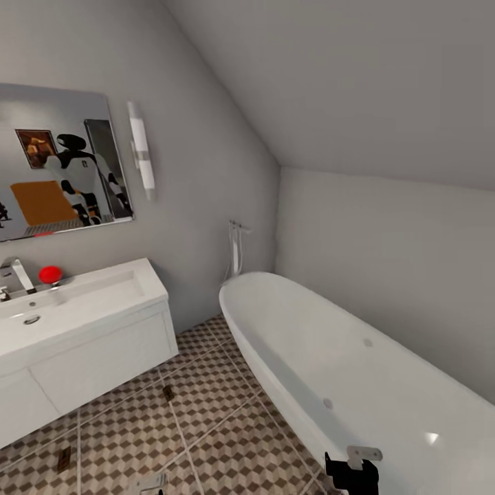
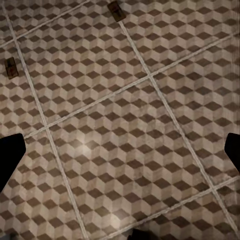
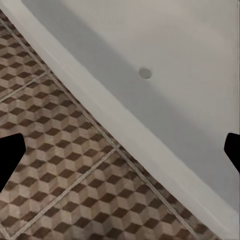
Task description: Take the four mousetraps from the cabinet in the bathroom and place them on the bathroom floor. Make sure all four end up on the same floor surface, and ensure that at least two of them are either under or directly next to the same bathroom sink.
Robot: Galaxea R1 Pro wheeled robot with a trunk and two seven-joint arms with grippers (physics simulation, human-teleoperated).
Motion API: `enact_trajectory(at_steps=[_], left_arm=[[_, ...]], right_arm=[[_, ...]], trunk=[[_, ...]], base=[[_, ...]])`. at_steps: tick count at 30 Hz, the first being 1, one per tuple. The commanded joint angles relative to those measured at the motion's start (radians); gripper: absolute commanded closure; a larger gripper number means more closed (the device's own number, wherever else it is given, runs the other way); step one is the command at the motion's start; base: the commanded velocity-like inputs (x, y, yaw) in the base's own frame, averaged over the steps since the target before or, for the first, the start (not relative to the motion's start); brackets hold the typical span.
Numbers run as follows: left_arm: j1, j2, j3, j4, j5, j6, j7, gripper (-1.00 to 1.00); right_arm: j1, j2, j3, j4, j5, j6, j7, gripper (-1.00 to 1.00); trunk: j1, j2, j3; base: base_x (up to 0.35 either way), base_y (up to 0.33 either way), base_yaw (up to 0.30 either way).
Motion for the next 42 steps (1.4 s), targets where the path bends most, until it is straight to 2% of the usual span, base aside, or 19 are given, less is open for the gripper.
enact_trajectory(at_steps=[1,3,4,5,8,12,13,16,21,42], left_arm=[[-0.002,0.000,-0.003,0.004,0.010,-0.009,-0.001,-1.00],[-0.002,0.000,-0.002,0.004,0.017,-0.010,0.000,-1.00],[-0.002,0.001,-0.002,0.004,0.035,-0.011,0.000,-1.00],[-0.002,0.004,-0.001,0.004,0.070,-0.012,0.001,-1.00],[-0.002,0.011,-0.002,0.004,0.102,-0.014,0.001,-1.00],[-0.002,0.016,-0.002,0.004,0.120,-0.015,0.001,-1.00],[-0.002,0.017,-0.002,0.004,0.124,-0.016,0.001,-1.00],[-0.002,0.015,-0.003,0.004,0.125,-0.019,0.001,-1.00],[-0.002,0.013,-0.004,0.004,0.124,-0.024,0.001,-1.00],[-0.002,0.016,-0.003,0.004,0.125,-0.027,0.000,-1.00]], right_arm=[[-0.002,-0.001,-0.005,0.005,0.011,-0.006,-0.007,-1.00],[-0.002,-0.001,-0.005,0.005,0.011,-0.005,-0.007,-1.00],[-0.002,-0.001,-0.005,0.006,0.011,-0.005,-0.006,-1.00],[0.000,-0.001,-0.005,0.006,0.011,-0.005,-0.006,-1.00],[0.004,-0.001,-0.005,0.006,0.011,-0.005,-0.005,-1.00],[0.018,-0.002,-0.006,0.006,0.010,-0.006,-0.006,-1.00],[0.025,-0.010,-0.006,0.006,0.009,-0.006,-0.006,-1.00],[0.034,-0.022,-0.006,0.006,0.009,-0.007,-0.006,-1.00],[0.038,-0.026,-0.006,0.005,0.010,-0.007,-0.007,-1.00],[0.040,-0.027,-0.006,0.005,0.011,-0.008,-0.007,-1.00]], trunk=[[0.001,-0.002,-0.002],[0.001,-0.002,-0.002],[0.001,-0.002,-0.002],[0.001,-0.002,-0.002],[0.001,-0.002,-0.002],[0.001,-0.002,-0.002],[0.001,-0.002,-0.002],[0.001,-0.002,-0.002],[0.001,-0.002,-0.002],[0.001,-0.002,-0.002]], base=[[0.000,0.000,-0.263],[0.000,0.000,-0.263],[0.000,0.000,-0.263],[0.000,0.000,-0.263],[0.000,0.000,-0.263],[0.000,0.000,-0.263],[0.000,0.000,-0.263],[0.000,0.000,-0.263],[0.000,0.000,-0.263],[0.000,0.000,-0.260]])
